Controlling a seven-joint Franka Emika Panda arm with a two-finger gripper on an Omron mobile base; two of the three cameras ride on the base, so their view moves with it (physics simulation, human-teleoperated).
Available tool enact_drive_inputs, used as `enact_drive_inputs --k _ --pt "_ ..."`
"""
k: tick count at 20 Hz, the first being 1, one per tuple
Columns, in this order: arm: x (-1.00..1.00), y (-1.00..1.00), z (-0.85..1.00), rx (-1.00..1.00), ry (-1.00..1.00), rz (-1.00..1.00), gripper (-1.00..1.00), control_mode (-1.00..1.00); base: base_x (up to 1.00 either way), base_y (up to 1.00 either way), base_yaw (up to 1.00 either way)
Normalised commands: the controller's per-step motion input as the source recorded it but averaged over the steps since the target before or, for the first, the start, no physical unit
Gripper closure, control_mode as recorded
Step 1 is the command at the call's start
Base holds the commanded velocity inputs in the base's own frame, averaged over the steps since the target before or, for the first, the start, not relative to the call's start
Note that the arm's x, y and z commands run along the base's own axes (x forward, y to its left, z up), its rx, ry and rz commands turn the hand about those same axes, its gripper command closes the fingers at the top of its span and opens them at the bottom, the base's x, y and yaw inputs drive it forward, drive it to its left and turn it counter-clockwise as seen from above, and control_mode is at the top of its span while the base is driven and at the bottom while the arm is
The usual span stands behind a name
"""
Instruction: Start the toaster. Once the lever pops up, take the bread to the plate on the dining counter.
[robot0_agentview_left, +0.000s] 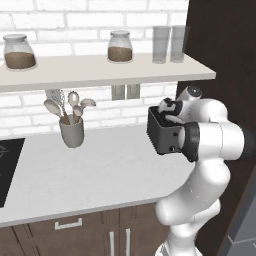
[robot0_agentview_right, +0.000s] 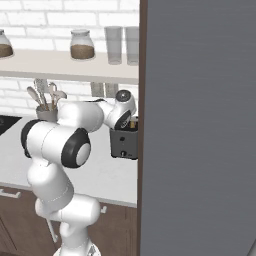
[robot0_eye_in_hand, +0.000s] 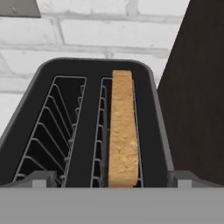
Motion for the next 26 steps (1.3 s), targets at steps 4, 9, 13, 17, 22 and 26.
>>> enact_drive_inputs --k 4,9,13,17,22,26 --pt "0.23 -0.03 -0.19 0.03 0.0 0.0 -1.0 -1.0 0.0 0.0 0.0" --pt "0.19 -0.02 -0.22 0.02 0.0 0.0 -1.0 -1.0 0.0 0.0 0.0" --pt "0.15 -0.04 -0.14 0.0 0.0 0.0 -1.0 -1.0 0.0 0.0 0.0" --pt "0.16 0.0 -0.17 0.0 0.0 0.0 -1.0 -1.0 0.0 0.0 0.0" --pt "0.0 0.0 -0.27 0.0 0.0 0.0 1.0 -1.0 0.0 0.0 0.0" --pt "0.0 0.0 -0.2 0.0 -0.01 0.0 1.0 -1.0 0.0 0.0 0.0"
